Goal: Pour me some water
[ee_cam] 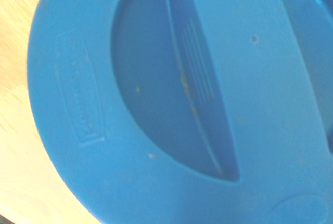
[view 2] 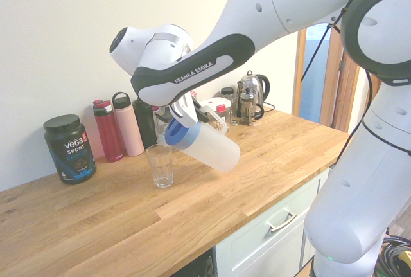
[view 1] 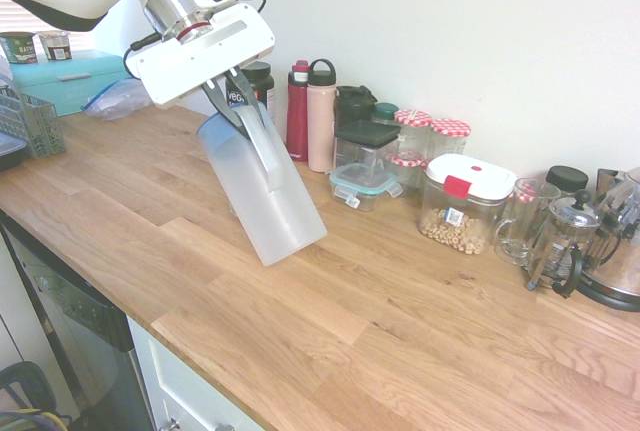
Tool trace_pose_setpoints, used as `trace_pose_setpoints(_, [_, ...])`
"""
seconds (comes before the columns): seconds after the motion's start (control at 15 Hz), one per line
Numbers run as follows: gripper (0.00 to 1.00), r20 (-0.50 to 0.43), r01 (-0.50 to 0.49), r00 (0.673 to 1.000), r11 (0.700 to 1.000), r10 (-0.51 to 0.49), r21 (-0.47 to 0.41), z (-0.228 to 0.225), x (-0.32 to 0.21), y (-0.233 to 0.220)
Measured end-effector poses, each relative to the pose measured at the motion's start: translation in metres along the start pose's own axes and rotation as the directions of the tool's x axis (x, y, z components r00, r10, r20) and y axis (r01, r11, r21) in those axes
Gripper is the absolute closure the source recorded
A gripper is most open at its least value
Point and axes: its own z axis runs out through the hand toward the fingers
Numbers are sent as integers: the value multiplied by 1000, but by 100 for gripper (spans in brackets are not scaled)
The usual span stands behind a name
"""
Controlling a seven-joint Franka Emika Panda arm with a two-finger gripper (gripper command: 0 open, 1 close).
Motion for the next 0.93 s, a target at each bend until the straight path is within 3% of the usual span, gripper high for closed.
trace_pose_setpoints(0.93, [100, 14, 14, 1000, 997, -13, -82, 10, 26, -14])
